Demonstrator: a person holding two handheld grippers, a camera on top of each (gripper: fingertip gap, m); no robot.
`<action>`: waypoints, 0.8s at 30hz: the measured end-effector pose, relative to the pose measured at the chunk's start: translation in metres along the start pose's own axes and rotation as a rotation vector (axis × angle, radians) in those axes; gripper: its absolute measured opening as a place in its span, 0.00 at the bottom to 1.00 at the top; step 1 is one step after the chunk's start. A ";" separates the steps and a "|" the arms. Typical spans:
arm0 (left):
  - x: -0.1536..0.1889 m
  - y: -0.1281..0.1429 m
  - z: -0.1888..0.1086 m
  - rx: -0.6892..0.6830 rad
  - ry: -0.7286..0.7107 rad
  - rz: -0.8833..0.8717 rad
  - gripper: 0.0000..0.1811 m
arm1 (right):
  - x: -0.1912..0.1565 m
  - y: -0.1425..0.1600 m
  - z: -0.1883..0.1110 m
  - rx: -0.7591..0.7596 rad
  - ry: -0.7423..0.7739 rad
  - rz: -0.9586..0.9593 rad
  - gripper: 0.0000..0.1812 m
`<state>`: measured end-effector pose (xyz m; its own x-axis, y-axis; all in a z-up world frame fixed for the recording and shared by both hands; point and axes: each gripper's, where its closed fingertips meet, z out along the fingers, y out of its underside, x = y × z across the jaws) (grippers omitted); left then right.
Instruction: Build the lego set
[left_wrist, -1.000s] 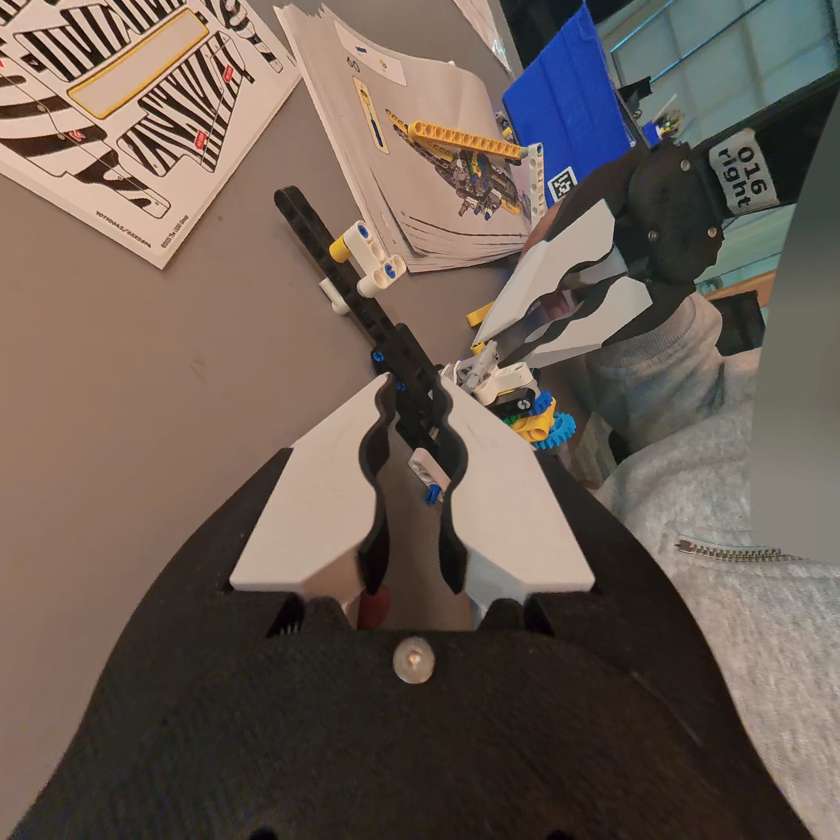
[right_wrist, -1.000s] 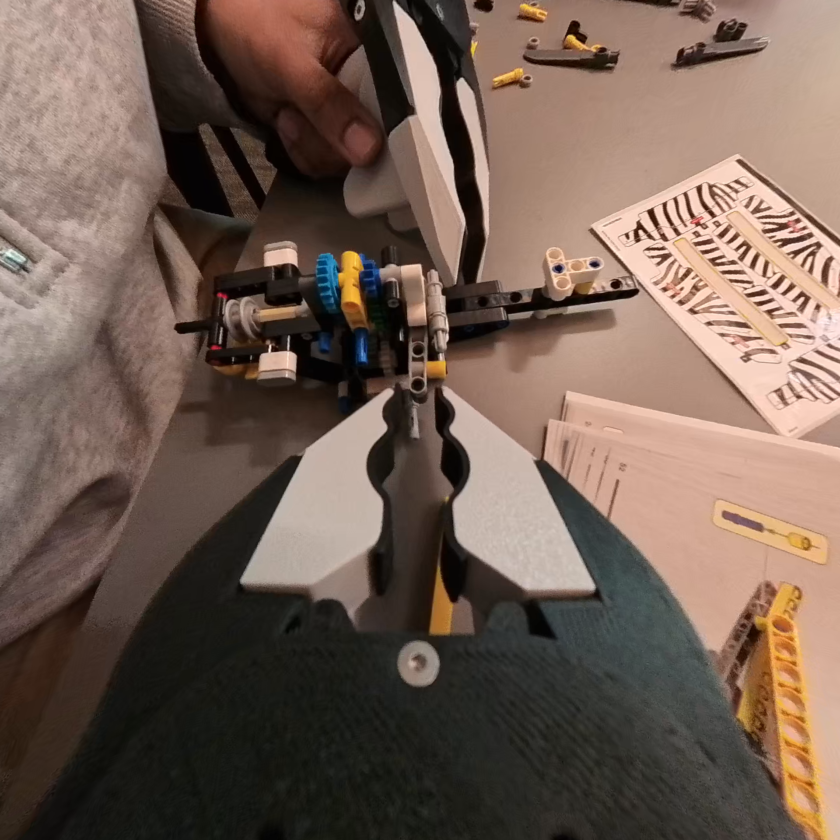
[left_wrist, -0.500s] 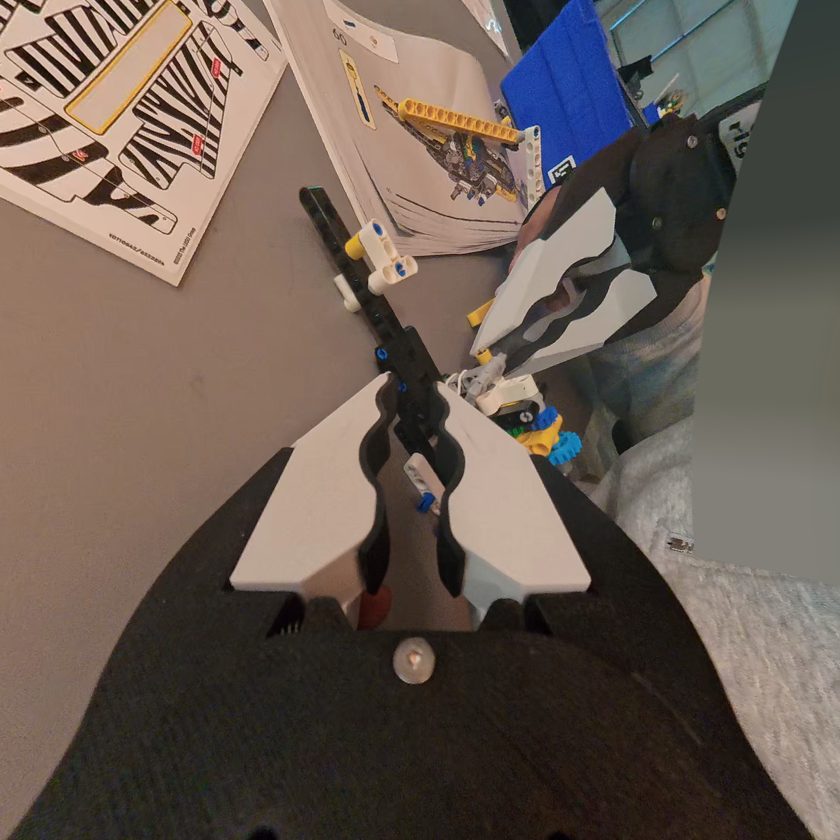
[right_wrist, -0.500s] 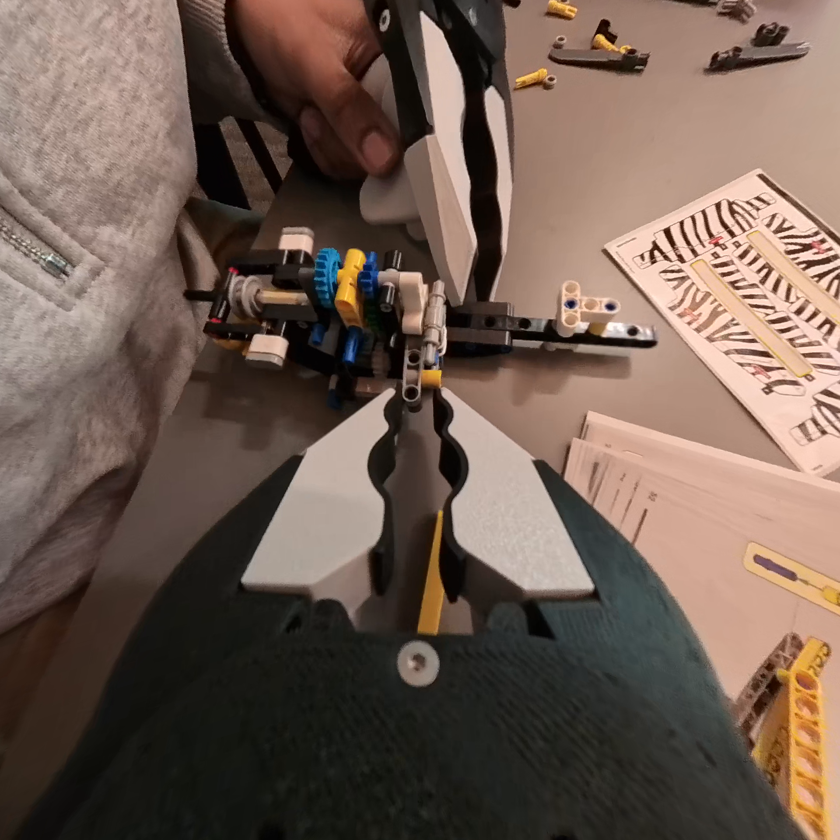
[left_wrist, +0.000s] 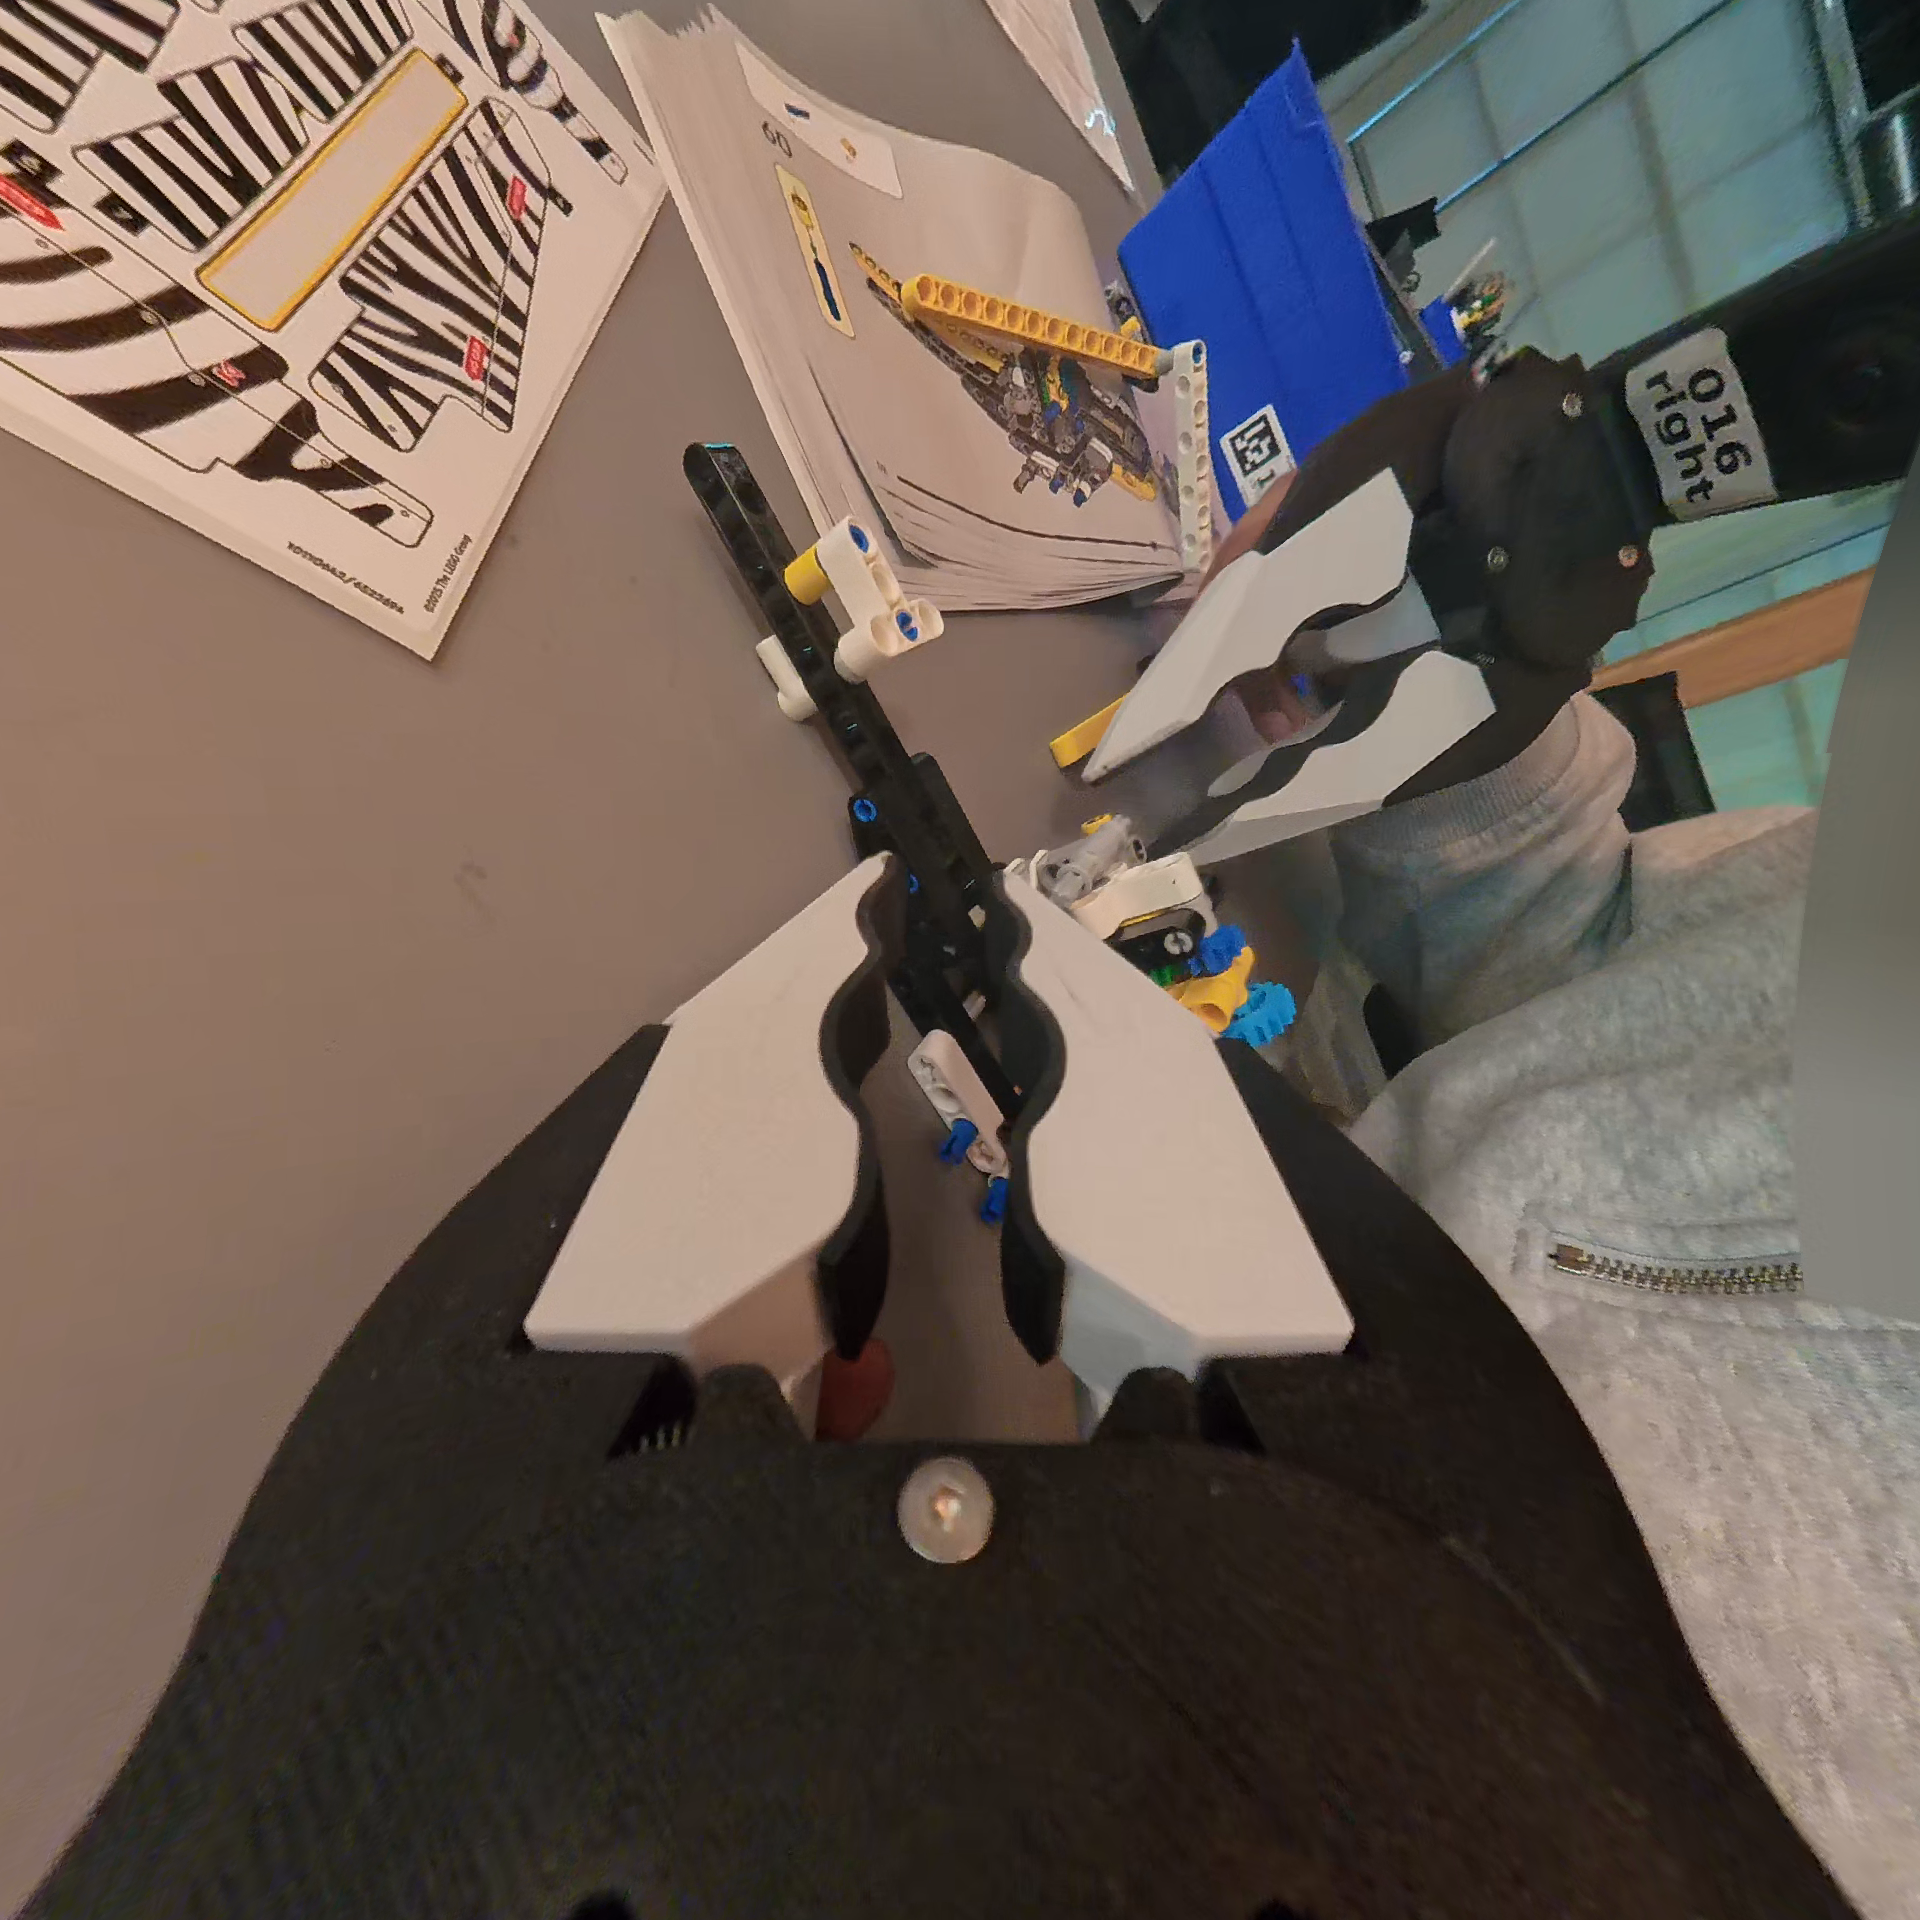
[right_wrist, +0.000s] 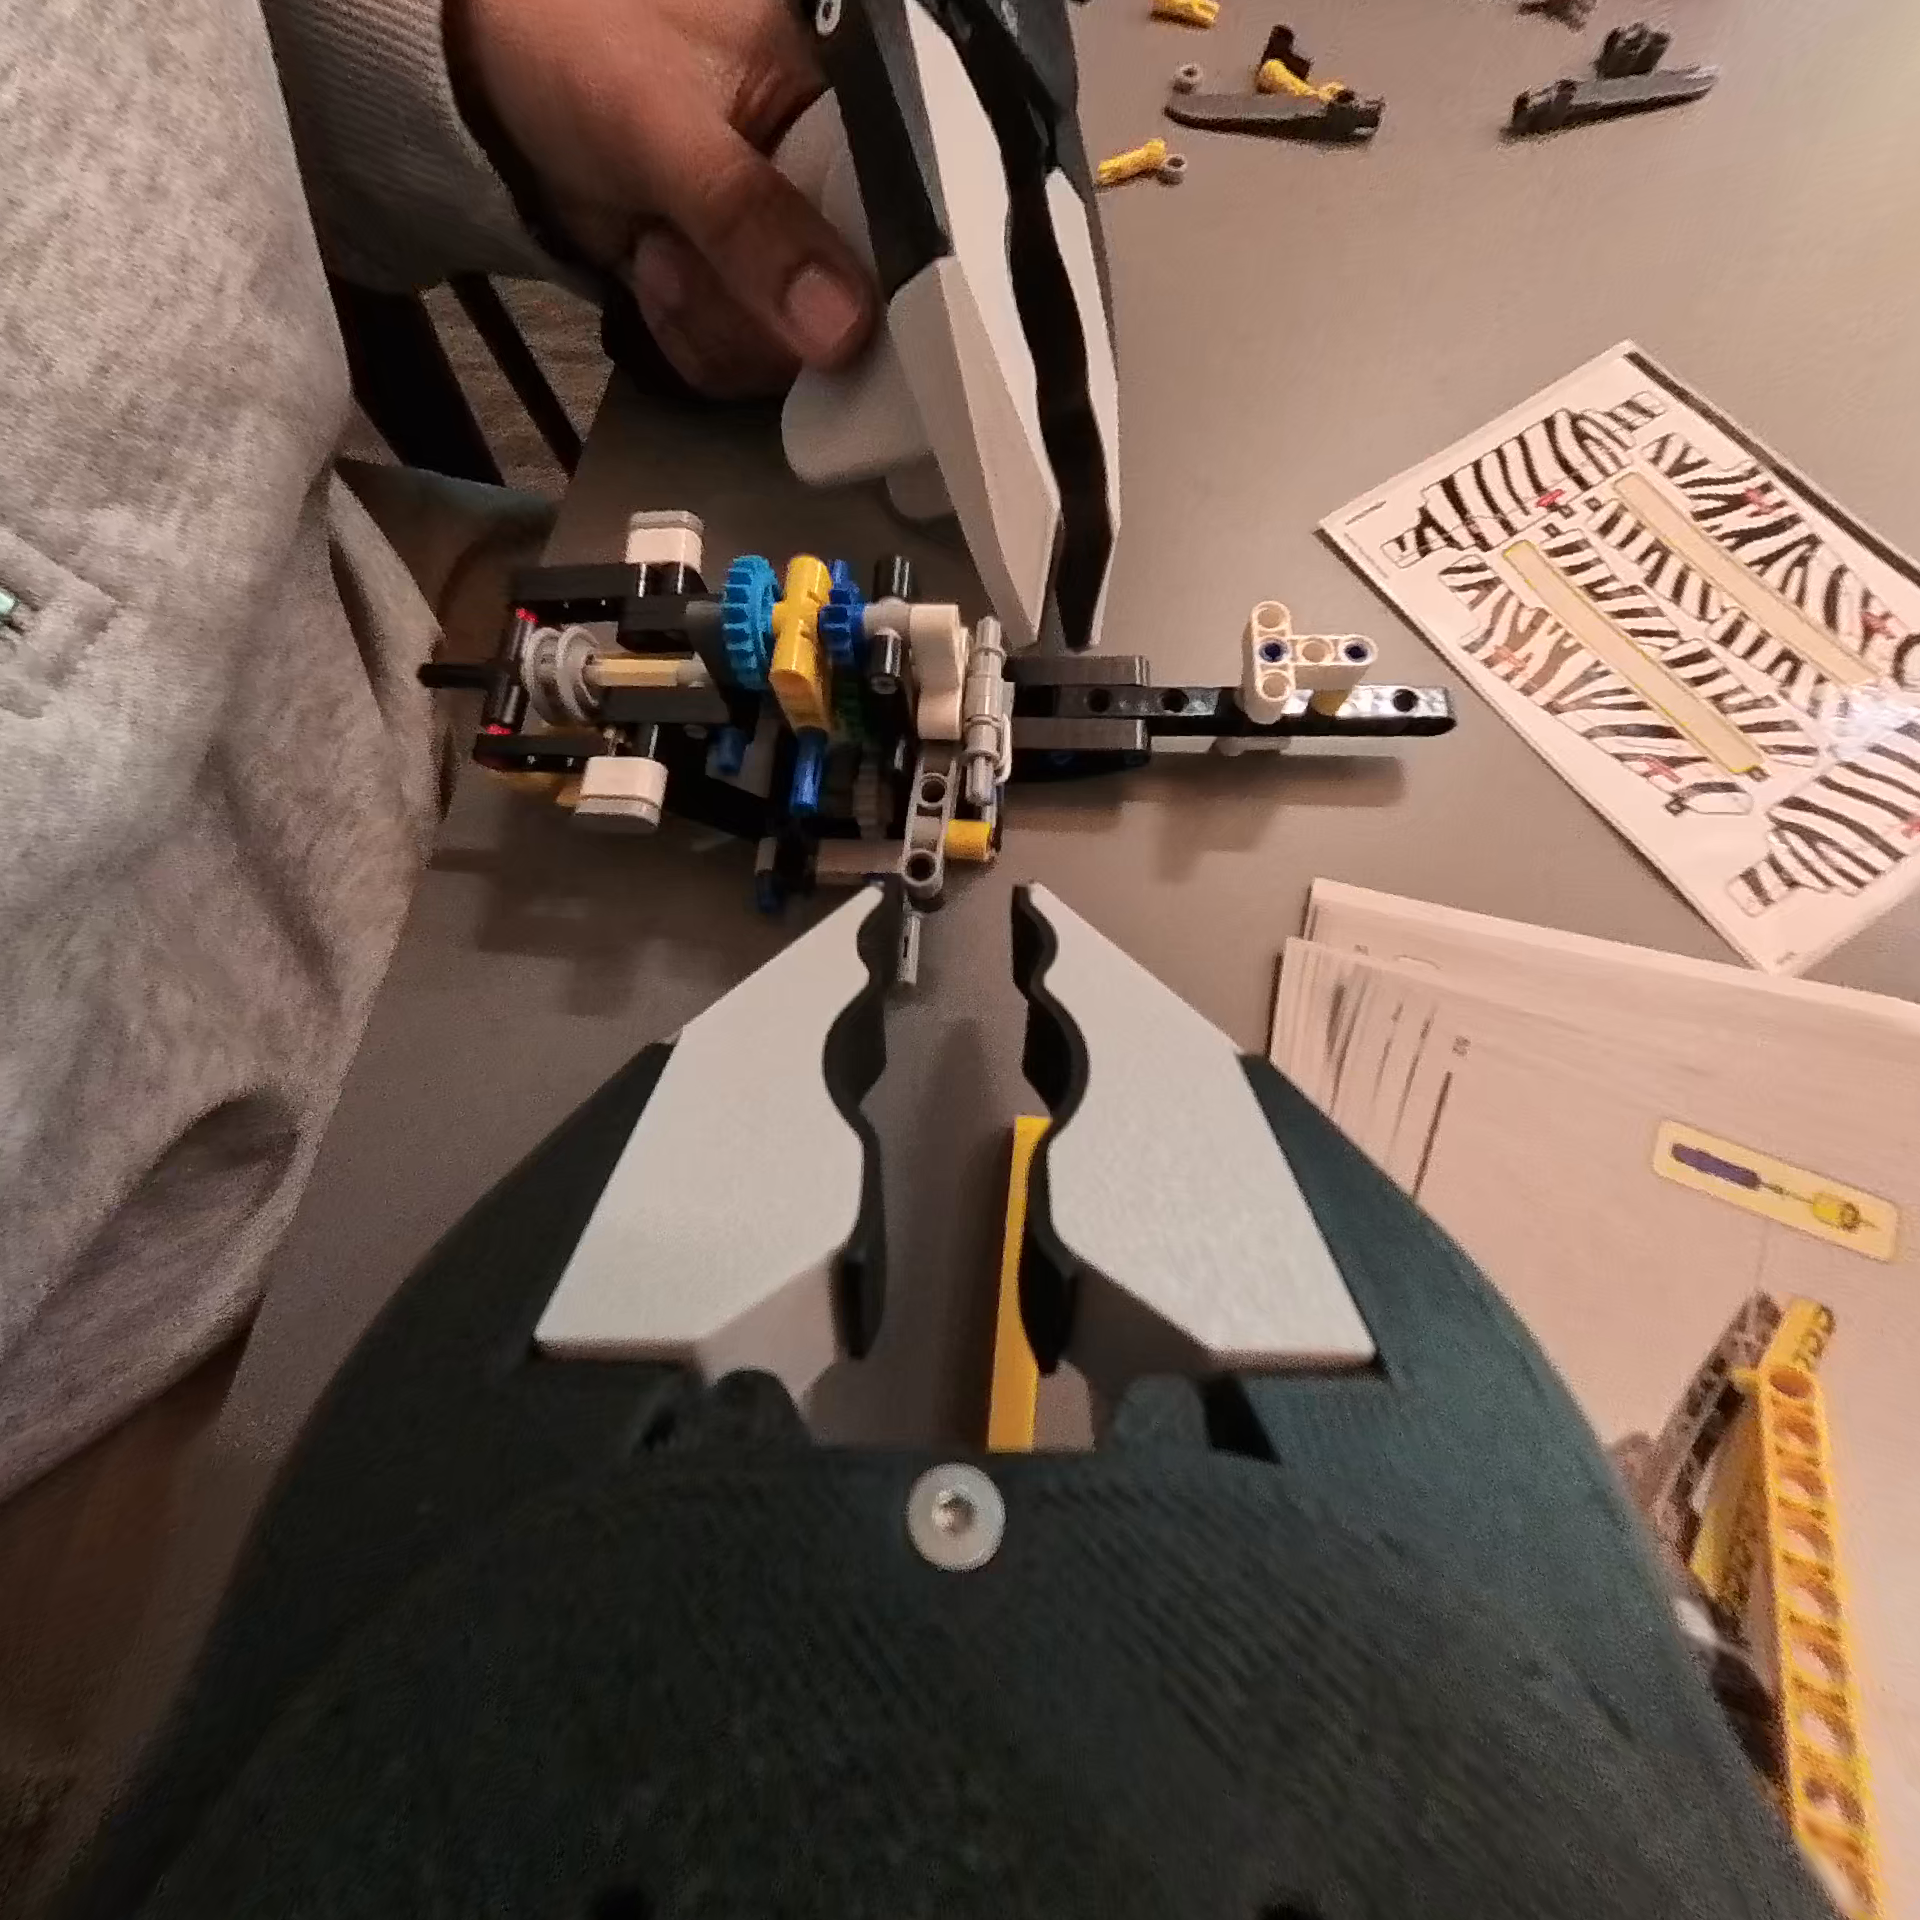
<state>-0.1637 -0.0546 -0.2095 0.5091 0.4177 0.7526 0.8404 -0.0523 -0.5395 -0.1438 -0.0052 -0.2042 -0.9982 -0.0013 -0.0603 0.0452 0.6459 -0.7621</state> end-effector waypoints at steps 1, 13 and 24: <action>0.000 -0.001 -0.001 0.009 0.004 -0.001 0.08 | 0.000 0.000 -0.003 0.005 0.014 0.005 0.10; 0.010 -0.027 -0.022 0.202 -0.016 0.165 0.13 | 0.033 0.011 -0.076 0.095 0.497 0.185 0.13; 0.010 -0.038 -0.029 0.276 -0.087 0.258 0.15 | 0.088 0.081 -0.156 0.034 0.731 0.556 0.27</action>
<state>-0.1851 -0.0748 -0.1704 0.6699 0.4986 0.5501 0.5986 0.0756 -0.7975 -0.2338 0.1664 -0.1703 -0.6085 0.7935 -0.0099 0.5157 0.3860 -0.7649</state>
